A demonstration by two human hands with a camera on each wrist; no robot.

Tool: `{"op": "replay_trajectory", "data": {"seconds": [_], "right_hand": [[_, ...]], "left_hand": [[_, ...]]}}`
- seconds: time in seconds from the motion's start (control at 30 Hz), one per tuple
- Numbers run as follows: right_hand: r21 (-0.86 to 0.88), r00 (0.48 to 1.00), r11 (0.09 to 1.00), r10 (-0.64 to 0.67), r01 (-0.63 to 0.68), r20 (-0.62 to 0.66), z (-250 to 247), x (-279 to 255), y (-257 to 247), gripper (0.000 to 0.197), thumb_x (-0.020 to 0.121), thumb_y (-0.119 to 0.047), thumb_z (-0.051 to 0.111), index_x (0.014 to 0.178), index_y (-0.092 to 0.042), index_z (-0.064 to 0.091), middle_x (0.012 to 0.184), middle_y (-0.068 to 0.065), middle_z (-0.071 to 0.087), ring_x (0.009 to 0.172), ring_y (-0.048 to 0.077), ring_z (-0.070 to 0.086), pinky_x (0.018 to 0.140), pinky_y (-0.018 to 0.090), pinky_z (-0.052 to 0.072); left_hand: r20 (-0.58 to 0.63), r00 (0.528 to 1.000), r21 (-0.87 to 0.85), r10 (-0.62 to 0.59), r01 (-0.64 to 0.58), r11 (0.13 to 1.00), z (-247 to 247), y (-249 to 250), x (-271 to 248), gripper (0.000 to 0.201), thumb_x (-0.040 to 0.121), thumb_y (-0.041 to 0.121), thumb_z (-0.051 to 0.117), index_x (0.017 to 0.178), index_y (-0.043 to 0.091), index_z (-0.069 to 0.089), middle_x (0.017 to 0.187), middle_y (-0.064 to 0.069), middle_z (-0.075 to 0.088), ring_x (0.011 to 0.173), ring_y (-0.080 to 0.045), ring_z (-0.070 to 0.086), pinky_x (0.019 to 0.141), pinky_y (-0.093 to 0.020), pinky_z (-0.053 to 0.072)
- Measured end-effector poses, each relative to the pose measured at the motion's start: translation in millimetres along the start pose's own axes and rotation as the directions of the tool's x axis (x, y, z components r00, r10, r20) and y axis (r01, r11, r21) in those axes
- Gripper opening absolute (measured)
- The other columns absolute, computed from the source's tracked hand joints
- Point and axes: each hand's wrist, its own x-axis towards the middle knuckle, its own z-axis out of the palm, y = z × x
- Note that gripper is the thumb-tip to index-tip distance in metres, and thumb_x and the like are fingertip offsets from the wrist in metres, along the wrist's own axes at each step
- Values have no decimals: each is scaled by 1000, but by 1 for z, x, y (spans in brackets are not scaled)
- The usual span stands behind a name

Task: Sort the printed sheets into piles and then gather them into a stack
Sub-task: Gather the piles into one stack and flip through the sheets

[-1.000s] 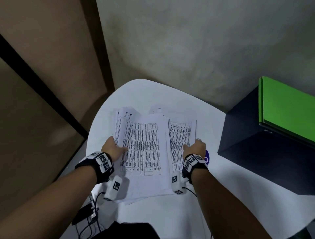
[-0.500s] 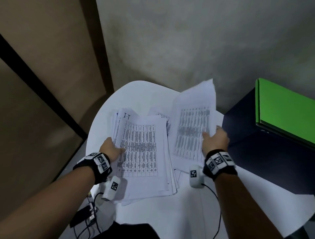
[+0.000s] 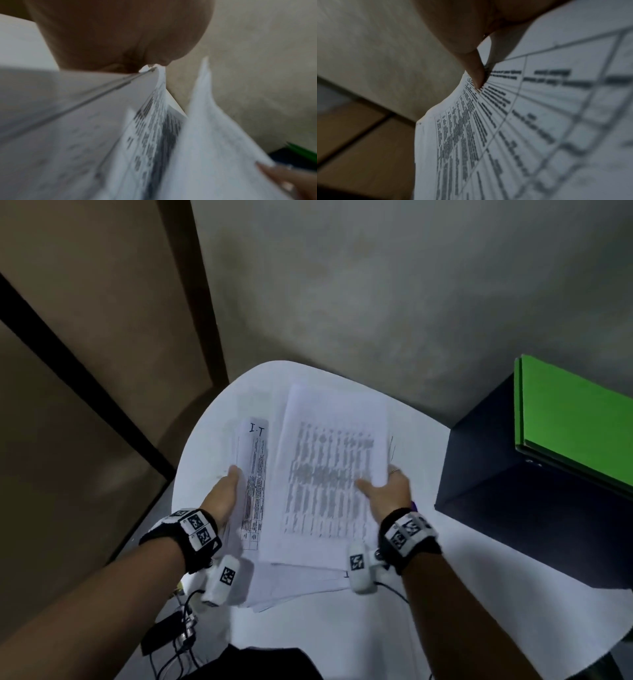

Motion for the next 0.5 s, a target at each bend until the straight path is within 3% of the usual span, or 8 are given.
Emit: {"op": "replay_trajectory", "data": {"seconds": [0.03, 0.1, 0.17, 0.23, 0.3, 0.5], "right_hand": [[-52, 999, 999, 11, -8, 53, 14, -2, 11, 33, 86, -23, 76, 113, -13, 59, 108, -3, 67, 96, 21, 65, 86, 31, 52], [-201, 998, 979, 42, -32, 46, 29, 1, 30, 43, 92, -28, 68, 128, -8, 56, 120, 0, 62, 108, 24, 60, 93, 33, 49], [-359, 985, 918, 146, -170, -93, 27, 10, 41, 63, 93, -37, 64, 142, -4, 43, 145, 14, 47, 131, 36, 46, 107, 44, 39], [-429, 953, 851, 256, -302, -164, 21, 18, 46, 76, 92, -42, 63, 149, -2, 31, 155, 19, 32, 141, 42, 32, 113, 49, 31], [-397, 956, 870, 270, -293, -113, 22, 22, 43, 77, 92, -38, 65, 149, -1, 29, 154, 21, 34, 142, 40, 34, 114, 48, 31], [-221, 953, 930, 271, -295, -134, 29, 31, 35, 67, 92, -21, 69, 146, 1, 36, 142, 26, 50, 127, 41, 53, 100, 44, 47]], "left_hand": [[14, 999, -68, -47, 48, 997, -2, 0, 2, 102, 85, 81, 24, 153, 6, 33, 158, -14, 34, 146, -31, 34, 120, -48, 25], [28, 997, -48, -72, 73, 996, -2, 2, 5, 102, 84, 83, 29, 153, 8, 33, 157, -13, 37, 144, -32, 36, 118, -50, 28], [2, 1000, 129, -8, 8, 992, 1, 3, 6, 88, 91, 65, 50, 150, 2, 32, 152, -17, 43, 136, -34, 44, 113, -47, 36], [-54, 998, 290, 42, -25, 957, 6, 2, 9, 75, 93, 40, 64, 145, -3, 32, 142, -21, 50, 127, -36, 51, 105, -40, 43], [-71, 995, 354, 65, -36, 935, 11, 3, 7, 69, 96, 28, 63, 146, -5, 29, 142, -22, 48, 129, -36, 49, 100, -35, 40], [-78, 993, 407, 93, -53, 912, 10, 3, 4, 63, 97, 25, 61, 144, -4, 30, 142, -23, 47, 130, -37, 48, 101, -36, 39]]}}
